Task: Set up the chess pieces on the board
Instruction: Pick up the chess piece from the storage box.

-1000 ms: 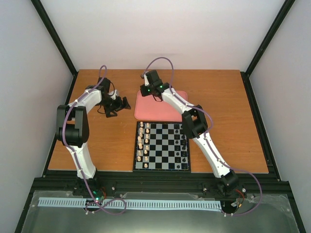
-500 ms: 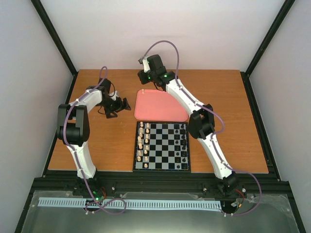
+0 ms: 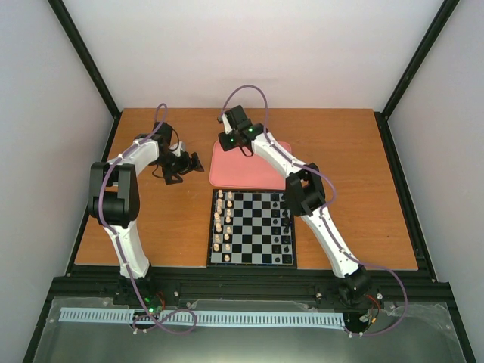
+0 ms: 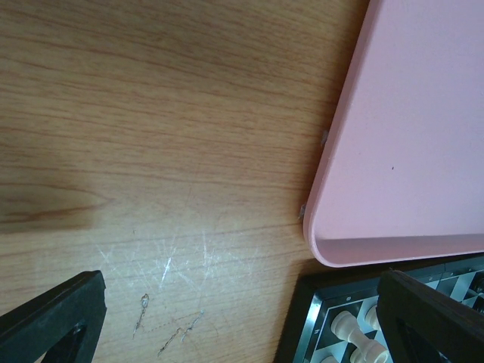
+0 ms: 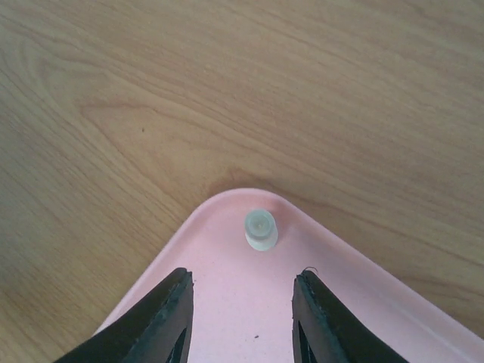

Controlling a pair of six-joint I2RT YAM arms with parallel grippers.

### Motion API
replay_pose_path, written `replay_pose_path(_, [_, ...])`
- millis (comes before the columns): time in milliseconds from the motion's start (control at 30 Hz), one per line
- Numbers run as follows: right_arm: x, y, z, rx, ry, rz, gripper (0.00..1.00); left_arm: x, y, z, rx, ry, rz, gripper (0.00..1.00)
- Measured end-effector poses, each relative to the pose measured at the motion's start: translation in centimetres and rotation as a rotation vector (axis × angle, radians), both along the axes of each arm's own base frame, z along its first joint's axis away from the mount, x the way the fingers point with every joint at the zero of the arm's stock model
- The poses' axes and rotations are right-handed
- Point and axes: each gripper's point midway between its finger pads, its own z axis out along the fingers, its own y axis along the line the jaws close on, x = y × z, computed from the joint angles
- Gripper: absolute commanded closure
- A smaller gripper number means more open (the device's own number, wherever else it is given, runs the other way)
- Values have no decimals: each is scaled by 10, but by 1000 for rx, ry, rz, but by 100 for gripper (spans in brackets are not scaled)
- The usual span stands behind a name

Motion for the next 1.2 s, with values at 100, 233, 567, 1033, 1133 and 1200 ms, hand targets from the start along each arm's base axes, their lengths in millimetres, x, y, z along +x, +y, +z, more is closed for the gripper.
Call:
replay_pose_path(100, [-1, -1, -9, -12, 15, -1, 61, 0, 0, 0, 0, 0, 0, 0])
replay_pose_path(233, [1, 0, -7, -4, 4, -1, 57, 0, 0, 0, 0, 0, 0, 0])
replay_pose_path(567, [2, 2, -27, -12, 16, 0, 57, 0, 0, 0, 0, 0, 0, 0])
replay_pose_path(1033, [14, 7, -43, 8, -19, -9, 63, -1, 0, -7, 1, 18, 0, 0])
replay_pose_path(1133, [14, 8, -48, 11, -17, -12, 63, -1, 0, -7, 1, 19, 0, 0])
replay_pose_path(1200, [15, 9, -48, 13, -21, -12, 63, -1, 0, -7, 1, 19, 0, 0])
